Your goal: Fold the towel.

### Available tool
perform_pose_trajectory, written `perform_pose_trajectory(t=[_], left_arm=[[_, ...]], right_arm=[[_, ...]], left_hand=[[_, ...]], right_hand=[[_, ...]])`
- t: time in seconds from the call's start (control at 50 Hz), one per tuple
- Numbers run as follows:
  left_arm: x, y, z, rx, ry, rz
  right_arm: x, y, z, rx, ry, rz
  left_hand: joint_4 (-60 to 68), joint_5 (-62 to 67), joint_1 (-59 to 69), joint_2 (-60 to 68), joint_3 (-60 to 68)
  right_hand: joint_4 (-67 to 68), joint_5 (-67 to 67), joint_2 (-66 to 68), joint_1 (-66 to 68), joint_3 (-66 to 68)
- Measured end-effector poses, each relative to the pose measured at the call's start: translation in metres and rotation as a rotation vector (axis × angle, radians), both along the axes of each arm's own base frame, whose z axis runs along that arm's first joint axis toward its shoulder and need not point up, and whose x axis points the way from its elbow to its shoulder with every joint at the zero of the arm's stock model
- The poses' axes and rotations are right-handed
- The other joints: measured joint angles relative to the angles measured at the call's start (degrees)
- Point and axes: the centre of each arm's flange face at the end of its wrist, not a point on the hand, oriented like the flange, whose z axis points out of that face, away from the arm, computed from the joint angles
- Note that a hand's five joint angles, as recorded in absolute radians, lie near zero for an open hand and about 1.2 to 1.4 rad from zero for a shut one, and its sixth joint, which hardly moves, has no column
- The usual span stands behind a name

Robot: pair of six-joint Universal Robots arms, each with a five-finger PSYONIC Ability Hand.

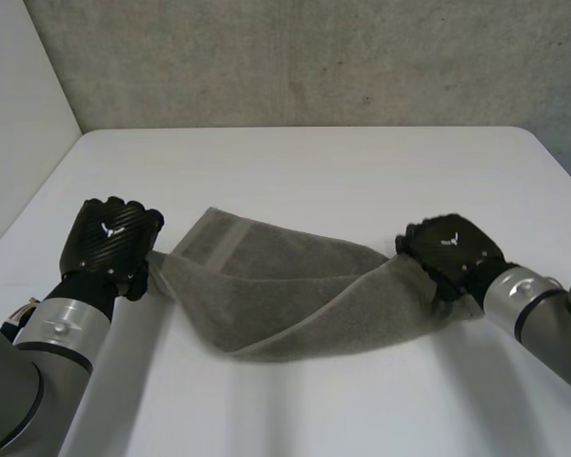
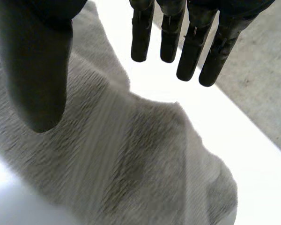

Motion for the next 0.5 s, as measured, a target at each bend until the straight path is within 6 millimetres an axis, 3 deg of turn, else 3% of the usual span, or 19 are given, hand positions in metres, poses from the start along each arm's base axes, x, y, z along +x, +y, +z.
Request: perform_pose_trajectory(t=[0.18,0.38,0.5], left_arm=[[-0.002,-0.001,-0.002,0.005,-0.002,-0.009],[-0.003,0.000,-0.007,0.022,-0.008,-0.012],[-0.003,-0.002,-0.016,0.050,-0.019,-0.012]], right_arm=[[0.011,-0.035,0.016,0.005,-0.024,-0.016],[0.020,-0.081,-0.006,0.128,0.056,-0.051],[0.023,-0.097,-0.024,0.168,0.093,-0.080]], left_hand=[[0.00,0.00,0.00,0.00,0.00],[0.00,0.00,0.00,0.00,0.00],[0.00,0.00,0.00,0.00,0.00]], right_hand=[[-2.87,-2.75,-2.12,-2.46,-1.79],[-2.86,-2.67,-2.12,-2.46,-1.79],[-2.53,-0.70,-1.98,-2.29,-1.71]])
